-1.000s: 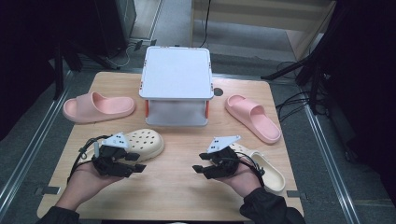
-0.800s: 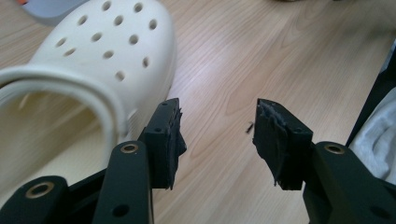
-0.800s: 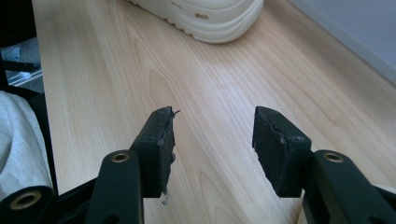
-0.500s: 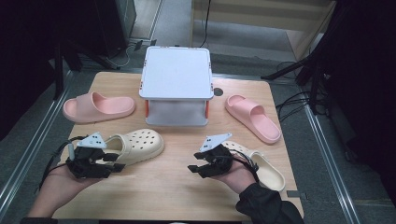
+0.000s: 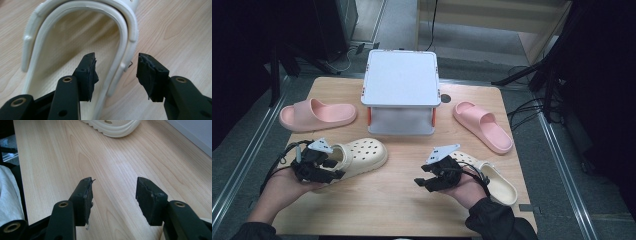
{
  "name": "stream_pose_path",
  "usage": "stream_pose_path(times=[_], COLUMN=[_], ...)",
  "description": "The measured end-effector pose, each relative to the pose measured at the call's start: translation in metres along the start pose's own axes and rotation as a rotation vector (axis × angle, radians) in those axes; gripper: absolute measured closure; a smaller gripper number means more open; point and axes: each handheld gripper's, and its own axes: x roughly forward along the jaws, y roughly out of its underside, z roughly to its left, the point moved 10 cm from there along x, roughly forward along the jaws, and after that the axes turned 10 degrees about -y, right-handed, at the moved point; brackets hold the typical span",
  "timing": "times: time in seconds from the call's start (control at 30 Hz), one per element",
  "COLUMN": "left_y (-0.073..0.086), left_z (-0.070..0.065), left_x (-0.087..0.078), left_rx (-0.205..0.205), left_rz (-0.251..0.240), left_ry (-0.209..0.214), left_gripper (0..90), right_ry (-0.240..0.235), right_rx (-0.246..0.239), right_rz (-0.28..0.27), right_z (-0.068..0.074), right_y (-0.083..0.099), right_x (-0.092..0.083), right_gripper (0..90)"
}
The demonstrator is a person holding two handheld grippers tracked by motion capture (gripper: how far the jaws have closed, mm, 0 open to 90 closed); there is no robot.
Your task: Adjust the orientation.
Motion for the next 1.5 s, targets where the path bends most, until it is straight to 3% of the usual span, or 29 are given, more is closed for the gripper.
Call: stream_pose_path(times=[0.13, 0.23, 0.4, 0.53, 0.7, 0.77, 0.9, 1.07, 1.1, 1.13, 1.17, 1.27, 1.5], left_y=[-0.004, -0.005, -0.008, -0.014, -0.032, -0.037, -0.05, -0.065, -0.065, -0.071, -0.074, -0.079, -0.086], left_z=[-0.003, -0.002, -0.002, 0.0, 0.002, -0.001, -0.018, -0.048, -0.048, -0.06, -0.065, -0.075, -0.093], left_x=[0.005, 0.009, 0.013, 0.009, -0.004, -0.008, -0.013, -0.004, -0.004, 0.001, 0.003, 0.011, 0.03], left_rx=[0.025, 0.028, 0.022, 0.039, -0.008, 0.008, 0.036, 0.08, 0.08, 0.083, 0.08, 0.108, 0.11], left_rz=[-0.003, 0.001, -0.01, -0.041, -0.099, -0.108, -0.143, -0.143, -0.143, -0.14, -0.145, -0.137, -0.133], left_ry=[0.036, 0.043, 0.097, 0.067, 0.012, -0.022, 0.0, 0.047, 0.047, 0.088, 0.099, 0.086, 0.076], left_gripper=[61.7, 65.7, 71.2, 76.0, 77.4, 77.5, 77.4, 77.3, 77.3, 77.2, 77.2, 77.2, 77.1], right_ry=[0.011, 0.024, 0.04, 0.051, 0.06, 0.063, 0.07, 0.074, 0.078, 0.077, 0.079, 0.085, 0.106], right_rx=[0.013, 0.026, 0.043, 0.053, 0.065, 0.069, 0.072, 0.08, 0.081, 0.081, 0.084, 0.082, 0.093], right_rz=[-0.002, -0.002, -0.007, -0.01, -0.012, -0.014, -0.016, -0.031, -0.037, -0.042, -0.048, -0.06, -0.105], right_z=[-0.001, -0.002, -0.003, -0.004, -0.005, -0.005, -0.004, -0.004, -0.004, -0.005, -0.005, -0.006, -0.015], right_y=[0.004, 0.009, 0.014, 0.017, 0.02, 0.02, 0.021, 0.021, 0.02, 0.019, 0.018, 0.016, 0.006], right_x=[-0.003, -0.006, -0.011, -0.013, -0.016, -0.016, -0.017, -0.018, -0.018, -0.018, -0.018, -0.018, -0.013], right_gripper=[47.8, 47.6, 47.3, 47.5, 47.7, 47.7, 47.7, 48.5, 48.9, 49.0, 49.1, 50.4, 54.0])
